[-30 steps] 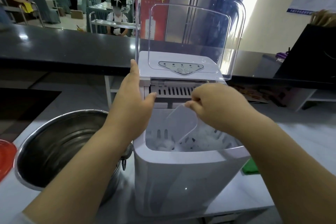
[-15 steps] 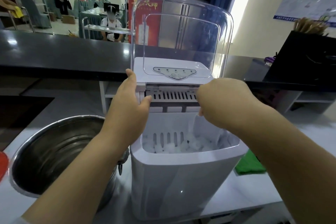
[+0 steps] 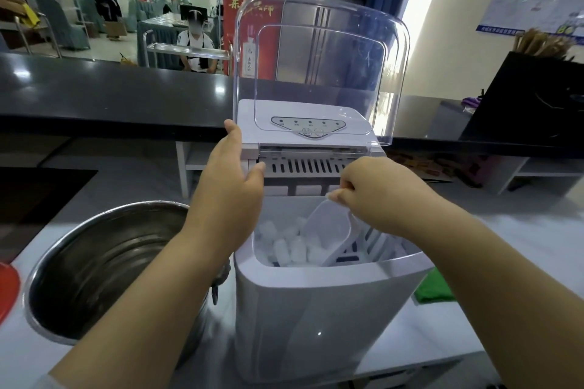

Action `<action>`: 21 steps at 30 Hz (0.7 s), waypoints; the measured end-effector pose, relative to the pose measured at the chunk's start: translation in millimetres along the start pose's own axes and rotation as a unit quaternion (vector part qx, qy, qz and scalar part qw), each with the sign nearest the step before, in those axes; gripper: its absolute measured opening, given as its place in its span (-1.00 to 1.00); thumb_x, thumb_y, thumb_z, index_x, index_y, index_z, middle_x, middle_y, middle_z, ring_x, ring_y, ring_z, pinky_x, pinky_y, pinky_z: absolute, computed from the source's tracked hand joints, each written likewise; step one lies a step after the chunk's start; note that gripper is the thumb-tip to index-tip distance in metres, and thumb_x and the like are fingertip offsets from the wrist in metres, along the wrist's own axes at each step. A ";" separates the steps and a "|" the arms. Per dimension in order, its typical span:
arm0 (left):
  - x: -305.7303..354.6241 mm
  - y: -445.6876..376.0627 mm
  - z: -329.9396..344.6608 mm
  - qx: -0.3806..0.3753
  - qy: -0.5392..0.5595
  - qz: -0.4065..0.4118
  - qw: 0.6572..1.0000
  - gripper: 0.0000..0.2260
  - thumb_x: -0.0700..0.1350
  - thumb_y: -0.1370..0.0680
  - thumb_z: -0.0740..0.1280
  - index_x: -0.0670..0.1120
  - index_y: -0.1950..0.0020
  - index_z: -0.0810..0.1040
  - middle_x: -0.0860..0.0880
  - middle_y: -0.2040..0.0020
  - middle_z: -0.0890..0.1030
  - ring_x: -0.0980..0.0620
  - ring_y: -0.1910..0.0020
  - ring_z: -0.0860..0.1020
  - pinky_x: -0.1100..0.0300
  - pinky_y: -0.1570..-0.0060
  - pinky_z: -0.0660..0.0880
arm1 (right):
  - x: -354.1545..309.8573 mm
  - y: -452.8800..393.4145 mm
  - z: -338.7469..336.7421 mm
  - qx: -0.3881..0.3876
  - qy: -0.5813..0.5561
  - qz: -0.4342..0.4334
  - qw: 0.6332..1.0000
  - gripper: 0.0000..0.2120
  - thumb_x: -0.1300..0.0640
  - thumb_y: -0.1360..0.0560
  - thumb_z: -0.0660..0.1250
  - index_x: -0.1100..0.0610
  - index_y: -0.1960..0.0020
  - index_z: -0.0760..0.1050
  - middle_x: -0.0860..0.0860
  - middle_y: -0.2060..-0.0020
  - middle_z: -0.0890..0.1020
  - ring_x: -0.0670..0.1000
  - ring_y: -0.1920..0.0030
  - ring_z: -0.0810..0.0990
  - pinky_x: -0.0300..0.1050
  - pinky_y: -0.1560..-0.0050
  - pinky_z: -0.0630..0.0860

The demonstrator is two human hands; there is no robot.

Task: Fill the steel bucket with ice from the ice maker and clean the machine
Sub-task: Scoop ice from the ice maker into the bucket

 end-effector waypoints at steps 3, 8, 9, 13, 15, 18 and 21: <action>-0.2 0.8 -0.8 0.001 0.016 -0.003 1.000 -0.45 -0.12 -0.63 0.14 0.00 -0.56 -0.03 0.00 -0.52 0.21 0.03 -0.48 0.21 -0.04 -0.41 0.28 | 5.4 4.4 -12.7 0.060 -0.002 0.005 0.998 -0.68 -0.11 -0.58 0.18 0.11 0.16 0.46 0.01 0.30 0.54 0.04 0.24 0.53 -0.04 0.17 0.53; 3.4 4.1 -3.9 0.018 0.032 -0.008 0.999 -0.50 -0.14 -0.63 0.14 0.01 -0.54 0.04 0.03 -0.48 0.27 0.04 -0.43 0.27 -0.01 -0.40 0.29 | 11.8 5.2 -18.6 0.093 -0.024 0.008 0.995 -0.70 -0.11 -0.57 0.18 0.08 0.18 0.44 -0.01 0.30 0.53 0.02 0.25 0.51 -0.07 0.21 0.50; 4.8 4.8 -4.6 0.022 0.042 -0.007 0.999 -0.52 -0.15 -0.63 0.13 0.01 -0.53 0.07 0.07 -0.43 0.31 0.06 -0.36 0.33 -0.03 -0.35 0.35 | 11.6 3.6 -12.3 0.070 -0.031 0.010 0.997 -0.71 -0.11 -0.57 0.19 0.07 0.18 0.45 0.00 0.29 0.54 0.02 0.25 0.52 -0.05 0.19 0.52; 5.5 5.5 -7.6 0.038 0.052 -0.008 0.998 -0.56 -0.17 -0.63 0.12 0.03 -0.48 0.11 0.00 -0.38 0.38 0.06 -0.26 0.41 -0.05 -0.27 0.43 | 11.5 -2.7 13.2 0.013 -0.127 0.024 0.992 -0.65 -0.06 -0.57 0.23 0.20 0.20 0.47 0.04 0.34 0.54 0.00 0.36 0.45 -0.16 0.37 0.40; 4.2 4.9 -7.5 0.038 0.046 -0.006 0.998 -0.57 -0.17 -0.63 0.12 0.03 -0.48 0.11 -0.03 -0.40 0.38 0.04 -0.28 0.42 -0.06 -0.26 0.44 | 11.8 -3.2 20.8 0.003 -0.171 0.034 0.985 -0.65 -0.02 -0.58 0.23 0.20 0.26 0.43 0.00 0.39 0.46 -0.02 0.38 0.41 -0.18 0.39 0.37; 2.5 3.8 -5.6 0.030 0.031 -0.002 0.999 -0.57 -0.15 -0.63 0.11 0.01 -0.50 0.12 -0.03 -0.45 0.32 0.00 -0.39 0.35 -0.07 -0.32 0.39 | 11.1 -2.3 25.0 -0.003 -0.197 0.045 0.979 -0.66 0.00 -0.59 0.23 0.21 0.26 0.46 -0.13 0.42 0.38 -0.09 0.39 0.38 -0.22 0.41 0.31; 0.6 2.9 -4.5 0.026 0.023 -0.004 0.999 -0.58 -0.15 -0.64 0.10 -0.04 -0.50 0.14 -0.02 -0.49 0.27 -0.01 -0.45 0.27 -0.07 -0.36 0.34 | 12.2 -1.1 25.1 -0.002 -0.204 0.042 0.978 -0.62 -0.01 -0.58 0.24 0.32 0.14 0.51 -0.05 0.42 0.45 -0.01 0.39 0.42 -0.19 0.40 0.35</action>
Point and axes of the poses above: each hand's wrist, its own y-axis away from the middle knuckle, its own z-axis out of the palm, x = y × z, the point moved 7 cm from there along -y, towards the middle knuckle
